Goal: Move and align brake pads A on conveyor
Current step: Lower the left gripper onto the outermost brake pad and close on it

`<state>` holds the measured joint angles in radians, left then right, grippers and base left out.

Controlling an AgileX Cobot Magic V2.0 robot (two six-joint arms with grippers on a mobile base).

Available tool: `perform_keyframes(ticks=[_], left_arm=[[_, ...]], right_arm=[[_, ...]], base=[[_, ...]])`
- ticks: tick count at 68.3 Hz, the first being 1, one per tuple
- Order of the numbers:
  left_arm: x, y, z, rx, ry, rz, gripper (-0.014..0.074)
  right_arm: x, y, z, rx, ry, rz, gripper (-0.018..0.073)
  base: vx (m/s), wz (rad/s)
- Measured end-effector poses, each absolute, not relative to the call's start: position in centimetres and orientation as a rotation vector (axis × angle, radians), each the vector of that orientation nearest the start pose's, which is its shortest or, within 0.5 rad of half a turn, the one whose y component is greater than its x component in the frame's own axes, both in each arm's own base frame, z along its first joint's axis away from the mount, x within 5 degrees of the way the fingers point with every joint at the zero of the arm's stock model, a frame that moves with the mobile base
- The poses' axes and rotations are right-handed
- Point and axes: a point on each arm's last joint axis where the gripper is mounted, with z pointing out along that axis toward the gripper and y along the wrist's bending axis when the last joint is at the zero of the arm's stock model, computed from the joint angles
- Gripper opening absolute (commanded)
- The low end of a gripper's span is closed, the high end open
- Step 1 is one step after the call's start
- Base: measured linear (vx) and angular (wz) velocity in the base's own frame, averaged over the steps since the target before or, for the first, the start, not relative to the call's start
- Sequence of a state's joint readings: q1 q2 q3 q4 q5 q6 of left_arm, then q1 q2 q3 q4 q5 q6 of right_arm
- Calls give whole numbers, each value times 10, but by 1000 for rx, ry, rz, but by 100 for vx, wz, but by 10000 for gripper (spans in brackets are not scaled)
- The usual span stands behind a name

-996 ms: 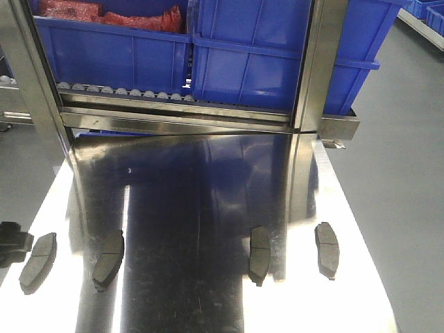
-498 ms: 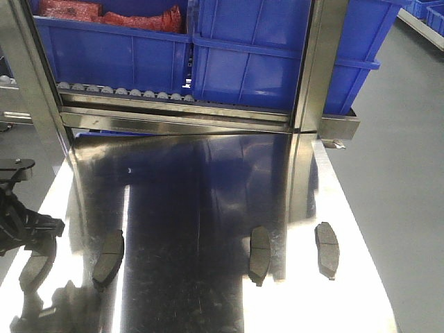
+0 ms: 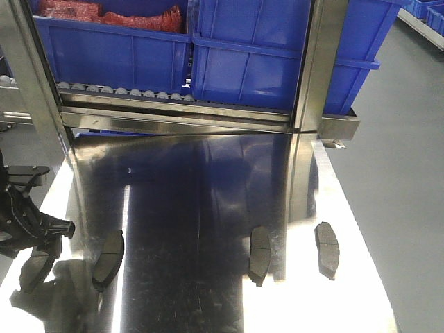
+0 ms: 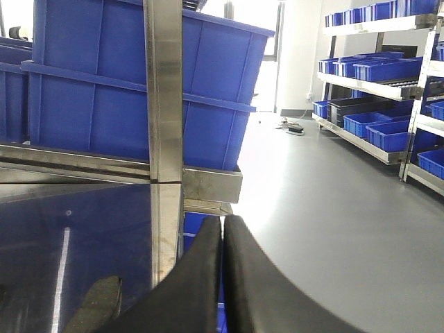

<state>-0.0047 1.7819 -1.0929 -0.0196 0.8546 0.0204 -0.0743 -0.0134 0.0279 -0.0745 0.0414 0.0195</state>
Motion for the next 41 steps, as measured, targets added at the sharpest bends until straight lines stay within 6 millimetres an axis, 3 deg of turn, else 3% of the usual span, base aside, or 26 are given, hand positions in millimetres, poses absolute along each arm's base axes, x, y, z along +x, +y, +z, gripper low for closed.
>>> perform_keyframes(ticks=[12, 22, 41], left_arm=[[328, -3, 166, 20, 3054, -22, 491], [330, -3, 164, 16, 3061, -26, 400], [331, -3, 164, 18, 3054, -26, 0]], right_arm=[[56, -4, 201, 17, 1540, -105, -11], [56, -4, 201, 17, 1540, -105, -11], [56, -4, 201, 17, 1540, -105, -11]], base=[[0, 0], [0, 0], [0, 0]])
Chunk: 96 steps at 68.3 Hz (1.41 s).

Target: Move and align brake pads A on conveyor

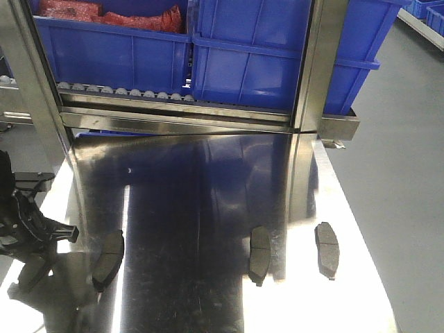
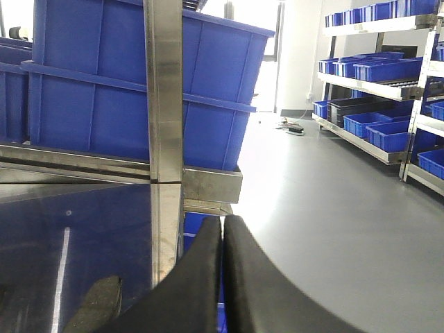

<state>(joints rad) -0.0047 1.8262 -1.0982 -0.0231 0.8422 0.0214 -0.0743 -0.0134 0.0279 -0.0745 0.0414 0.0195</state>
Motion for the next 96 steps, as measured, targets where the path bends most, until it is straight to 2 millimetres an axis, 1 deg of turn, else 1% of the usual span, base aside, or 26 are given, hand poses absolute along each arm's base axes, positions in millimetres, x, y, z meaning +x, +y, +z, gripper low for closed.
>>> perform_keyframes(ticks=[14, 21, 32, 45, 55, 58, 59, 62, 63, 64, 67, 72, 80, 90, 96], left_arm=[[328, -3, 165, 36, 3076, -26, -8], [325, -3, 174, 38, 3064, -27, -8], [316, -3, 208, 45, 2971, -24, -7], [294, -3, 261, 50, 2826, -21, -7], [263, -3, 295, 50, 2670, -17, -7], [251, -3, 301, 49, 2617, -15, -7], [244, -3, 306, 48, 2588, -14, -7], [231, -3, 312, 48, 2526, -12, -7], [228, -3, 310, 49, 2525, -11, -7], [222, -3, 314, 49, 2497, -11, -7], [208, -2, 317, 49, 2449, -9, -7], [182, -2, 319, 48, 2385, -8, -7], [148, -2, 317, 46, 2295, -5, -7], [109, -2, 303, 45, 2193, -3, -7], [93, -2, 294, 43, 2139, -2, -7]], right_arm=[[56, -4, 201, 17, 1540, -105, -11], [56, -4, 201, 17, 1540, -105, -11], [56, -4, 201, 17, 1540, -105, -11], [56, -4, 201, 17, 1540, -105, -11], [56, -4, 201, 17, 1540, -105, -11], [56, -4, 201, 17, 1540, -105, -11], [56, -4, 201, 17, 1540, -105, -11], [56, -4, 201, 17, 1540, -105, -11], [56, -4, 201, 17, 1540, -105, -11], [56, -4, 201, 17, 1540, -105, -11], [56, -4, 201, 17, 1540, -105, -11], [56, -4, 201, 17, 1540, -105, -11], [56, -4, 201, 17, 1540, -105, -11], [56, -4, 201, 17, 1540, -105, -11], [56, -4, 201, 17, 1540, -105, -11]], base=[[0, 0], [0, 0], [0, 0], [0, 0], [0, 0], [0, 0], [0, 0], [0, 0], [0, 0], [0, 0], [0, 0], [0, 0], [0, 0], [0, 0], [0, 0]])
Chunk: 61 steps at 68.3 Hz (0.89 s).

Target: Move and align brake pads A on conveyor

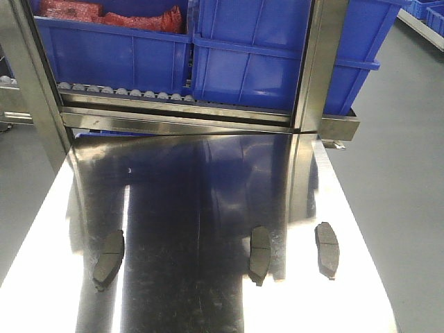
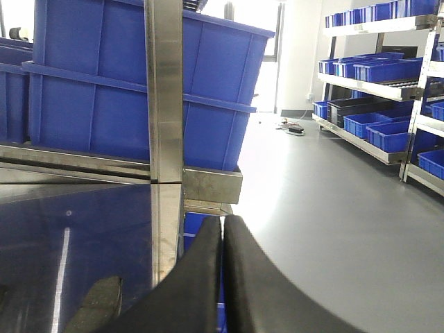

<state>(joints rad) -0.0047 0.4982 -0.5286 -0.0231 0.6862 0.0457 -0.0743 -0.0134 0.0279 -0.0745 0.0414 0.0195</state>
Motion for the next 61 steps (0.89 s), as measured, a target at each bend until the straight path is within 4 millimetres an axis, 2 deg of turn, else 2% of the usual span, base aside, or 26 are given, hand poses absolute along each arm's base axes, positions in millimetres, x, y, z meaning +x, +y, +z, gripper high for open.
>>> perform_keyframes(ticks=[10, 22, 61], left_arm=[[74, -2, 280, 42, 2066, -1, -6], [61, -2, 276, 41, 2008, 0, -6], [58, -2, 275, 42, 2019, 0, -6]], right_arm=[[56, -4, 201, 17, 1540, -105, -11], [56, -4, 201, 17, 1540, -105, -11], [56, -4, 201, 17, 1540, -105, -11]], base=[[0, 0], [0, 0], [0, 0]])
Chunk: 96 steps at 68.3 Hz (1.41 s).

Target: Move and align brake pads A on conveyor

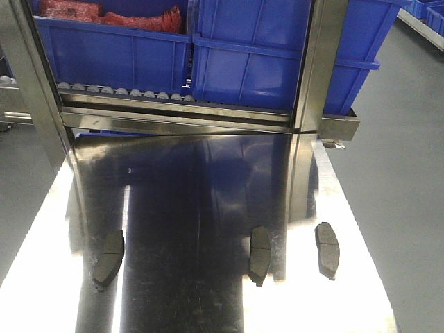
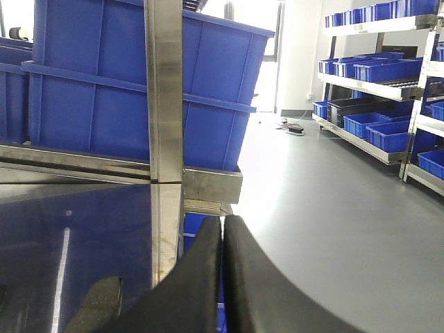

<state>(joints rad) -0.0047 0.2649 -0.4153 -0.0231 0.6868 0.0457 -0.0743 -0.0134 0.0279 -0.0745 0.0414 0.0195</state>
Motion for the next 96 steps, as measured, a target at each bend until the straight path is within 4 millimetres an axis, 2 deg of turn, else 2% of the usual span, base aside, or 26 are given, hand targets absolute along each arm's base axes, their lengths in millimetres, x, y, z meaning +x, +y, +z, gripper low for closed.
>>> perform_keyframes(ticks=[26, 42, 47, 54, 65, 72, 83, 96], left_arm=[[58, -2, 275, 42, 2019, 0, -6], [58, -2, 275, 42, 2019, 0, -6], [58, -2, 275, 42, 2019, 0, -6], [58, -2, 275, 42, 2019, 0, -6], [58, -2, 275, 42, 2019, 0, -6], [58, -2, 275, 42, 2019, 0, -6], [58, -2, 275, 42, 2019, 0, -6], [58, -2, 275, 42, 2019, 0, -6]], right_arm=[[56, -4, 202, 16, 1529, -105, -11], [55, -3, 216, 1, 1383, -108, -11], [53, -3, 227, 3, 1372, -110, -11], [52, -4, 257, 7, 1383, -114, -11], [75, -7, 290, 20, 1592, -115, -11], [96, -9, 296, 32, 1813, -113, -11], [125, -9, 285, 104, 2162, -18, -11], [144, -5, 263, 185, 2390, 90, -11]], base=[[0, 0], [0, 0], [0, 0], [0, 0], [0, 0], [0, 0], [0, 0], [0, 0]])
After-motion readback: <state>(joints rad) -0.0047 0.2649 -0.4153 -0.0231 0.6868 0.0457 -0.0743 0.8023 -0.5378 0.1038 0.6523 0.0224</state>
